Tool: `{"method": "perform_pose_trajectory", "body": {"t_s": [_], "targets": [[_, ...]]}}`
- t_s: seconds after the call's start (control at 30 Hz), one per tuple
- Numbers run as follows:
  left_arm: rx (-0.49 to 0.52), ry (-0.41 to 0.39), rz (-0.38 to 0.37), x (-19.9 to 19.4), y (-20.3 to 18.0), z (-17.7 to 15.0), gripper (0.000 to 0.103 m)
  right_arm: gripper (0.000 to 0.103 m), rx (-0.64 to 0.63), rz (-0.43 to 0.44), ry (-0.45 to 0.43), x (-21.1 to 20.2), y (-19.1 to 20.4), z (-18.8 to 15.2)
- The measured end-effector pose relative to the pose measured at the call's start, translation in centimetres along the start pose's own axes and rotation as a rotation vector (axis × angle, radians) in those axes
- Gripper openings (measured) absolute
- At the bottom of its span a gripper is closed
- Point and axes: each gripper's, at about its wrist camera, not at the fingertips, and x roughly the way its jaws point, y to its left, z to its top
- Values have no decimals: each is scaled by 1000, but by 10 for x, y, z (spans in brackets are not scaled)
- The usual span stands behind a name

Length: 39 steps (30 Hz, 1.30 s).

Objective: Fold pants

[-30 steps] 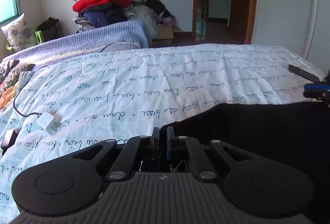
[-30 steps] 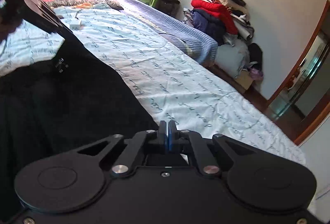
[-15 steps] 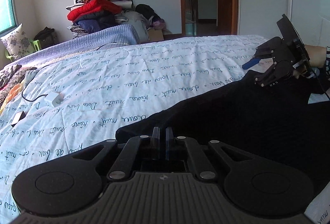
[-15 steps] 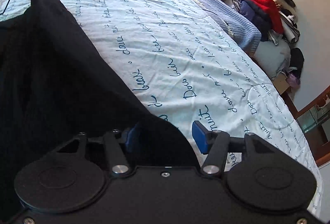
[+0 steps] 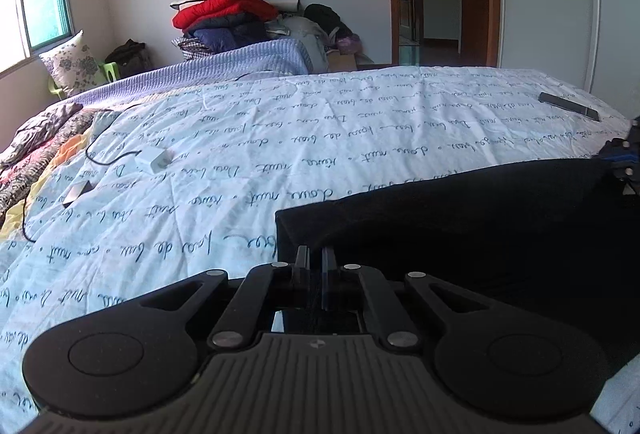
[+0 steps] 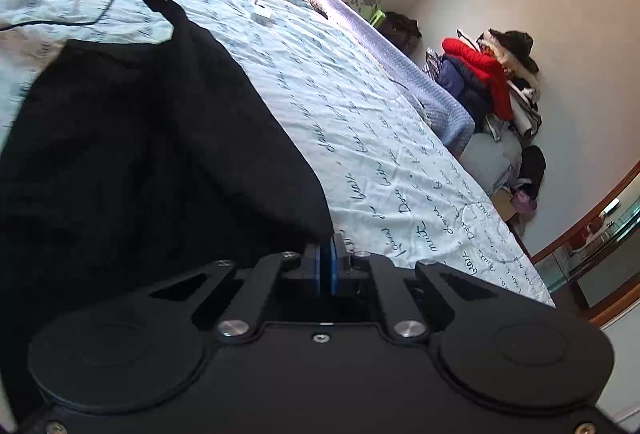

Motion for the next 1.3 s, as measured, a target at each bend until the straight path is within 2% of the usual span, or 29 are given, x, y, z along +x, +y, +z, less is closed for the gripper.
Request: {"method": "perform_pose_trajectory", "body": {"t_s": [0.17, 0.4, 0.67, 0.77, 0.8, 0.83, 0.9, 0.93, 0.97, 1.03, 1.1, 1.13, 1.27, 1.3], "targets": [[-22, 27, 11, -27, 4, -32, 6, 4, -8, 46, -30, -41, 49, -2], [-51, 55, 7, -50, 5, -58, 6, 4, 87, 95, 18, -53, 72, -21], [4, 106, 17, -43, -4, -72, 7, 5, 69, 127, 110, -51, 98, -34], [21, 145, 62, -36, -5, -75, 10, 8, 37, 91, 106, -53, 107, -35], [30, 158, 88, -36, -6, -76, 11, 10, 45, 85, 105, -57, 105, -35], [43, 159, 112, -39, -7, -76, 18, 12, 68, 85, 97, -63, 102, -35], [54, 145, 166, -48, -8, -74, 18, 32, 168, 92, 72, -79, 90, -38], [53, 139, 192, -53, -10, -71, 20, 38, 226, 77, 67, -86, 85, -41], [51, 125, 200, -58, -12, -67, 20, 48, 281, 54, 73, -89, 80, -46], [45, 80, 179, -67, -25, -54, 20, 49, 374, 22, 98, -88, 72, -58], [56, 49, 130, -69, -48, -39, 26, 49, 473, 24, 165, -80, 68, -75], [61, 34, 82, -69, -63, -31, 29, 49, 523, 49, 204, -77, 67, -84], [99, 4, -158, -63, -133, -11, 42, 52, 665, 123, 199, -96, 57, -101], [116, -5, -213, -61, -152, -8, 47, 59, 734, 119, 185, -103, 51, -106]]}}
